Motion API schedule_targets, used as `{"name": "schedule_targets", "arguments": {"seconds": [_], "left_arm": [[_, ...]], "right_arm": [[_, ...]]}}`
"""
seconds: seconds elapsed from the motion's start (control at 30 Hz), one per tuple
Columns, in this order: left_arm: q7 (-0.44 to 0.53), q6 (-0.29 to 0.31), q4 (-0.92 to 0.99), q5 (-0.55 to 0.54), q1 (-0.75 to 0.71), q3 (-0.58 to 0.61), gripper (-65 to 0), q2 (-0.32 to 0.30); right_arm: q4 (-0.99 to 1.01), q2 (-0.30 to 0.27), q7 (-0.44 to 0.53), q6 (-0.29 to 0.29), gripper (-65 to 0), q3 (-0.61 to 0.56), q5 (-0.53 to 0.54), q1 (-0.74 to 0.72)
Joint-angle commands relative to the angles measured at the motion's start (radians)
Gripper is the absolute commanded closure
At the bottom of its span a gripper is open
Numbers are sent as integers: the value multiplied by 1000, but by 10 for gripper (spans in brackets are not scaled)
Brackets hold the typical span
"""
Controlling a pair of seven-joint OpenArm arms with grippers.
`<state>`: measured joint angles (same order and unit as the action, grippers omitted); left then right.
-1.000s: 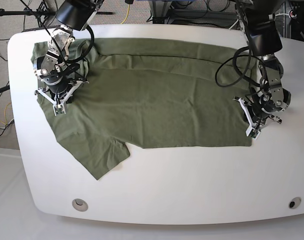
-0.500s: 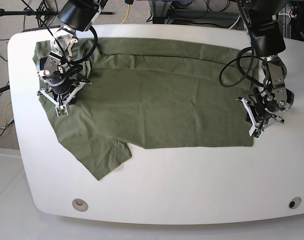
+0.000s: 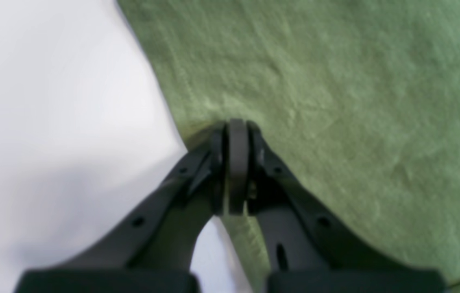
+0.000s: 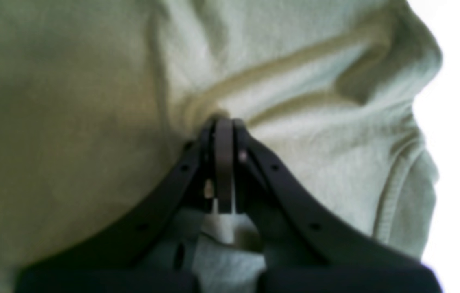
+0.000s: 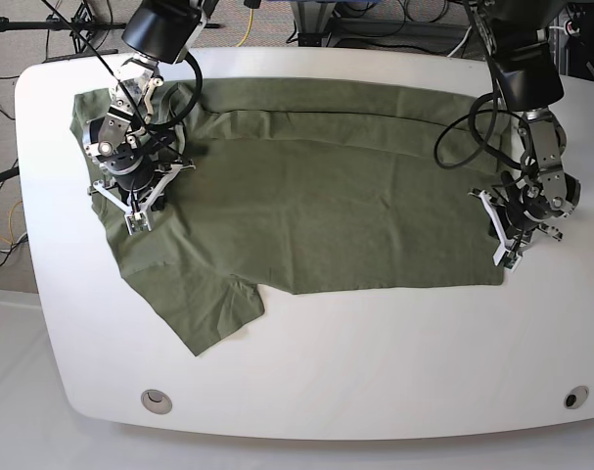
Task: Fold the T-shirt properly
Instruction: 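Press both grippers on the shirt body and slide them toward the hem, then open both grippers and move them down to the shirt's side edges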
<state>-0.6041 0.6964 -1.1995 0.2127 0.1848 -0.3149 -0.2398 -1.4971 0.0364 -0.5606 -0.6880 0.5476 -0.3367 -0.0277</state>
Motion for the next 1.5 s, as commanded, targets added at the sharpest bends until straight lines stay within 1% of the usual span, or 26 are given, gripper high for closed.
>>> {"name": "schedule_targets", "arguments": {"seconds": [0.0,0.2,0.53,0.67,0.87,1.07,1.37,1.47], "left_arm": [[-52,2,4,37,0,-2,0,-20],[5,2,4,40,0,-2,0,-20],[5,2,-7,38,5,-2,0,-22],[5,2,-43,38,28,-13,0,-20],[5,2,-99,38,37,-79,0,-16],[3,2,-139,40,75,-85,0,-16],[3,2,-222,37,83,-89,0,-14],[3,2,-253,37,83,-108,0,0]], "right_arm": [[-7,-2,-19,-10,0,-2,-9,-8],[-7,-7,-19,-10,0,-2,-9,-10],[-12,-10,-19,-10,0,-4,-9,-11],[-52,-10,-19,-10,0,-4,-9,-7],[-125,-8,-19,-10,0,-4,-9,-2],[-152,-8,-20,-10,0,-4,-9,-2],[-202,-8,-20,-10,0,-4,-9,-7],[-221,-10,-20,-10,-6,-5,-9,-13]]}}
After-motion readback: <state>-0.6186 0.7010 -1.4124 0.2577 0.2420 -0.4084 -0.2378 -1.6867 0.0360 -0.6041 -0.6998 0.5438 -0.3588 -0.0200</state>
